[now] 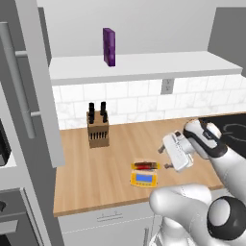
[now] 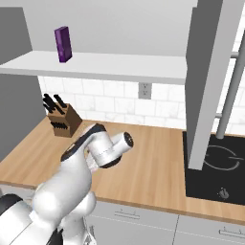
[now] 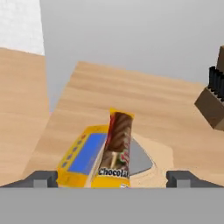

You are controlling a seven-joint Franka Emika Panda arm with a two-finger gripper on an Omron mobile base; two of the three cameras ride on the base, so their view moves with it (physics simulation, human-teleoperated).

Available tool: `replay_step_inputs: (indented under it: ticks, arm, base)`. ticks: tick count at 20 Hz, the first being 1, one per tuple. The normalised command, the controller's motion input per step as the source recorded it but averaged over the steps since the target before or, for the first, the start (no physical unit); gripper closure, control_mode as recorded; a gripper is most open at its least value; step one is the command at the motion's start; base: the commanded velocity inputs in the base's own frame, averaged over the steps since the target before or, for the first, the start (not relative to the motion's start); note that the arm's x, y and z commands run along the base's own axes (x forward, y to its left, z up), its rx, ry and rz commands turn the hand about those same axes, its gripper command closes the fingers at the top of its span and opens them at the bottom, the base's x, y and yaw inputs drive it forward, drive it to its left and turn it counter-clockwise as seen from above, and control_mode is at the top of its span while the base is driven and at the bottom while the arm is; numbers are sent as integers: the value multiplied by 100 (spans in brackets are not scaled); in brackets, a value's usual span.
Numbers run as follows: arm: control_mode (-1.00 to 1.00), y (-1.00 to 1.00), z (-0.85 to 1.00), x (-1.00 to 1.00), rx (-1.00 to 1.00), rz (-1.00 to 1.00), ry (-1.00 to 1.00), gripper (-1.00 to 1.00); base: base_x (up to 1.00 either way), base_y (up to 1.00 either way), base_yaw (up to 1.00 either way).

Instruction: Pick the bar and place it on the digital scale for weighing, and close the cabinet.

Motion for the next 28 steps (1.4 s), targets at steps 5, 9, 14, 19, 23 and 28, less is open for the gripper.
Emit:
replay_step_inputs:
  ticks: [5, 9, 14, 19, 23, 28]
  arm:
    - [-100, -75, 41, -45, 25, 0, -44, -100]
    - [-100, -65, 51, -28, 32, 2, -45, -100]
    - [-100, -69, 52, -11, 24, 7, -45, -100]
    - [-100, -88, 69, -12, 25, 6, -43, -100]
    - [-100, -86, 79, -14, 27, 0, -39, -100]
    - [-100, -96, 67, -5, 35, 0, -28, -100]
  base:
    - [0, 0, 0]
    - [0, 0, 0]
    - [0, 0, 0]
    - [0, 0, 0]
    - [0, 0, 0]
    - [0, 0, 0]
